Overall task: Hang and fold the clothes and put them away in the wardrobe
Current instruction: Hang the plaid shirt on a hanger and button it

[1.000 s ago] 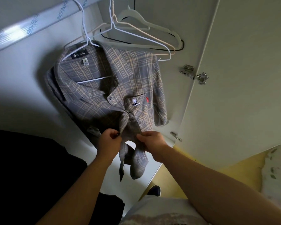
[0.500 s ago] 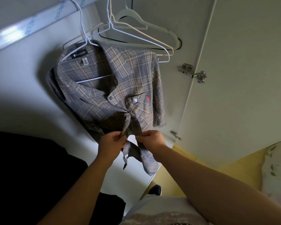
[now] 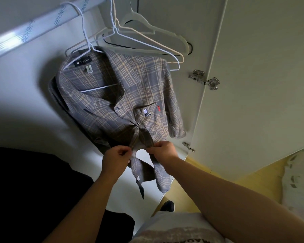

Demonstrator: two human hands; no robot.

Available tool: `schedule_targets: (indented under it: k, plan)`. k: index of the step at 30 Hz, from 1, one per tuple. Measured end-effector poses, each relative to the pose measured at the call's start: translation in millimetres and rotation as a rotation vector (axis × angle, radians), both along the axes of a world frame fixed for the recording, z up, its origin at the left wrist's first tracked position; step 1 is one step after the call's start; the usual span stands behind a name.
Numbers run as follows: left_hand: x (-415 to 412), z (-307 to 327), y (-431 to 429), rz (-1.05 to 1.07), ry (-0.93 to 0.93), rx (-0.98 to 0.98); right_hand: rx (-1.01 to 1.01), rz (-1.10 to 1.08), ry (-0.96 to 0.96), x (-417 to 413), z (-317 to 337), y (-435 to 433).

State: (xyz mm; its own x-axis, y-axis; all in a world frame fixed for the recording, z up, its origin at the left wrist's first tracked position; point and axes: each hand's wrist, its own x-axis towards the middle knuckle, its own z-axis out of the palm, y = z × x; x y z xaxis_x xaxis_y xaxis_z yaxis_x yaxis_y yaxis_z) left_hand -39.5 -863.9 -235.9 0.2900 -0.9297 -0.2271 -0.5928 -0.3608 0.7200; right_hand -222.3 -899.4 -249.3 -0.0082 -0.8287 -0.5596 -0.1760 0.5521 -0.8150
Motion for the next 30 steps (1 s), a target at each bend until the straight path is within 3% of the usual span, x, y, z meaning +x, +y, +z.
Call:
schedule_targets:
  k: [3, 10, 20, 26, 30]
  plan:
    - [2.8, -2.3, -0.4, -0.015, 0.092, 0.069, 0.005, -0.004, 0.007, 0.4, -1.1, -0.3]
    - [1.0, -2.1, 1.6, -0.141, -0.107, 0.018, -0.042, 0.081, 0.099, 5.2, 0.5, -0.4]
    - [-8.5, 6.3, -0.1, -0.033, 0.320, 0.132, -0.158, 0.230, 0.157, 11.2, 0.3, 3.7]
    - [-7.0, 4.8, 1.3, -0.041, 0.352, 0.092, -0.175, 0.272, 0.157, 9.6, 4.9, 6.5]
    - [-7.5, 4.3, 0.8, -0.041, 0.270, 0.053, -0.168, 0.280, 0.109, 9.8, 7.1, 10.4]
